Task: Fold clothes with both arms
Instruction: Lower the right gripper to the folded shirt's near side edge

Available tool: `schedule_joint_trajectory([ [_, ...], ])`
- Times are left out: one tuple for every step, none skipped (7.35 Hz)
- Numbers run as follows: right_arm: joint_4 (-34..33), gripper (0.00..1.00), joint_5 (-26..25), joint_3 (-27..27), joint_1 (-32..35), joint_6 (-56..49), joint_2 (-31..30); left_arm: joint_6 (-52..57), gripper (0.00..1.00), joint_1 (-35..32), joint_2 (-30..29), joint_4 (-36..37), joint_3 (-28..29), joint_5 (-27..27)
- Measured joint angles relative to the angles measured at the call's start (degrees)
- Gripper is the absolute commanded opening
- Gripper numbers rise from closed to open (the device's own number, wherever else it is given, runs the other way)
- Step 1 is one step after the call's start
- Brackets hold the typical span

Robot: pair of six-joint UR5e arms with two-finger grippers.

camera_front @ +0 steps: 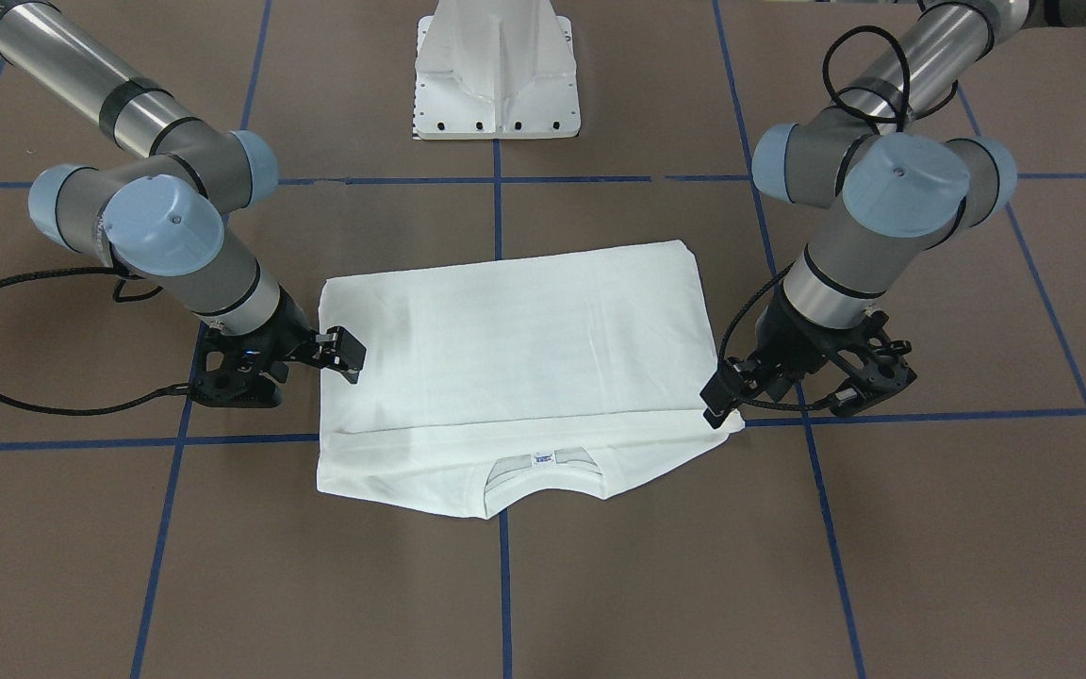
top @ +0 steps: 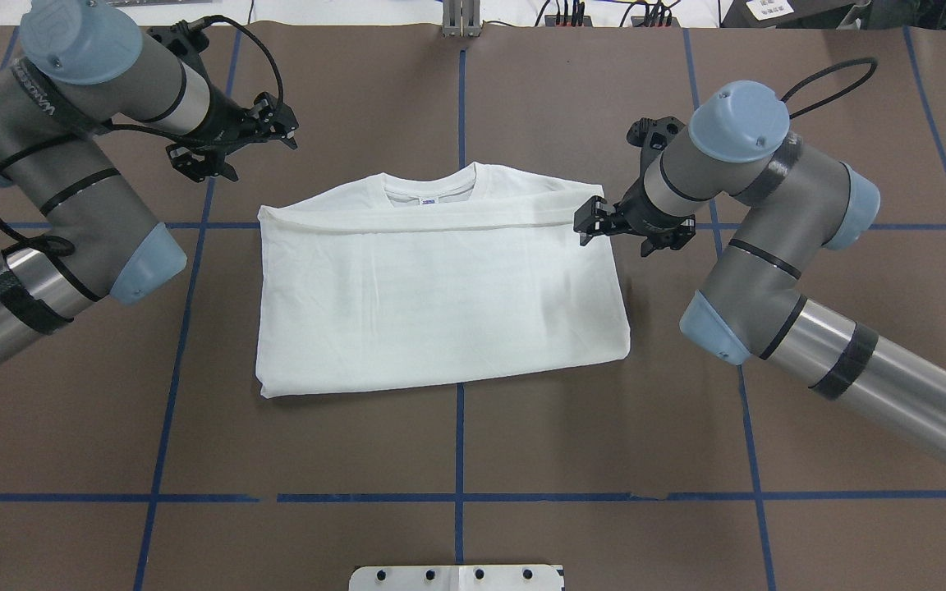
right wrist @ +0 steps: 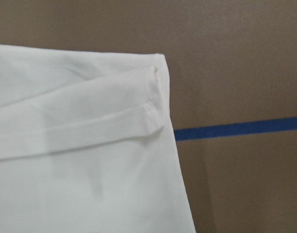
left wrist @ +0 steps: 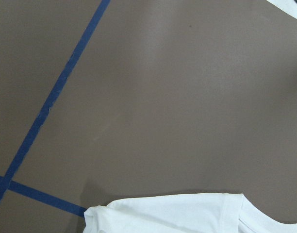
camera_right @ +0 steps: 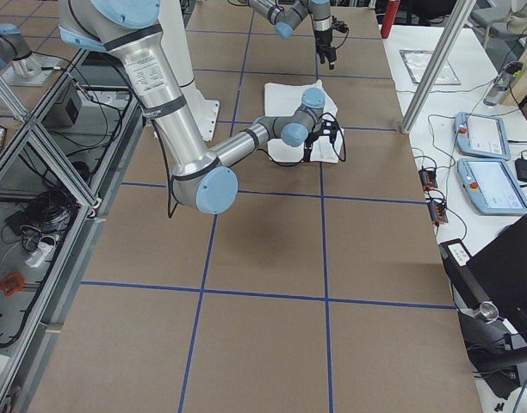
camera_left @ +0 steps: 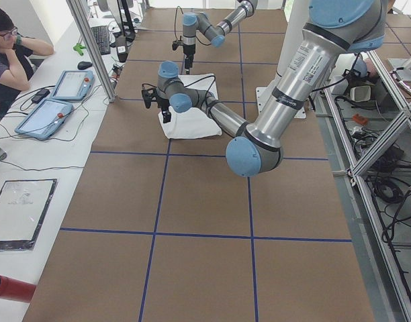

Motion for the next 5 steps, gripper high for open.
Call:
schedule_joint_trajectory([
  [-0.3,0.99,-0.4,2.2,-1.7,2.2,-1.4,0.0,0.99,0.0,0.1,0.2,-0.7,0.0],
  [-1.6,0.95,-1.0,5.1,-3.7,4.4,-2.9,-0.1,0.99,0.0,0.3,0.9,-1.5,0.0],
  [-4.2,0.91,-2.1,8.1,-5.6,5.9,-4.0,-0.1,0.99,0.0,0.4,2.0,-2.5,0.1],
  [-7.0,0.91,-3.2,10.5,-7.0,6.5,-4.7,-0.1,0.99,0.0,0.4,3.0,-3.4,0.1],
  [-8.8,0.9,-3.8,11.9,-7.8,6.8,-5.1,-0.1,0.99,-0.1,0.3,3.4,-3.9,0.1],
])
